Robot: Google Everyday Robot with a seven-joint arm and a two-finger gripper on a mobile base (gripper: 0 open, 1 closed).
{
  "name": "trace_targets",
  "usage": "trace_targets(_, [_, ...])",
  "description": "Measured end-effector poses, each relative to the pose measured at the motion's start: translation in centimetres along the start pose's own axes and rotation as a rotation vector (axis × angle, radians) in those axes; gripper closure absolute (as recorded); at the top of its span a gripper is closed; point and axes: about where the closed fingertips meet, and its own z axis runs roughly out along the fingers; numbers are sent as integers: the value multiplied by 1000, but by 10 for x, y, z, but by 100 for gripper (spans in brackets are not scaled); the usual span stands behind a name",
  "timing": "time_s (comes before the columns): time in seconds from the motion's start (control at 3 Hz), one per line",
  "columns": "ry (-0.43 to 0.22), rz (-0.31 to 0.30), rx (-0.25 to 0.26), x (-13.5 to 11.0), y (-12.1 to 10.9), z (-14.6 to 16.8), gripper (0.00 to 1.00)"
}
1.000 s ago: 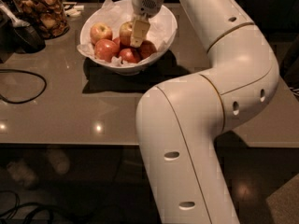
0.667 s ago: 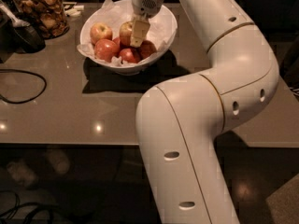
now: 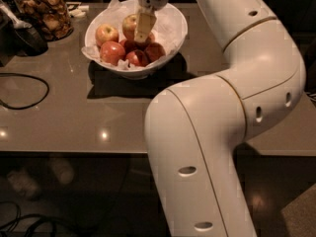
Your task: Pick apple from white bowl
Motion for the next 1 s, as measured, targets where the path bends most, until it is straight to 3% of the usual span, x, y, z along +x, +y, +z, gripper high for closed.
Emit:
trace_targets(0.33, [-22, -6, 38, -9, 3, -22, 100])
trace_targets(1.0, [-65, -16, 63, -18, 16, -46, 100])
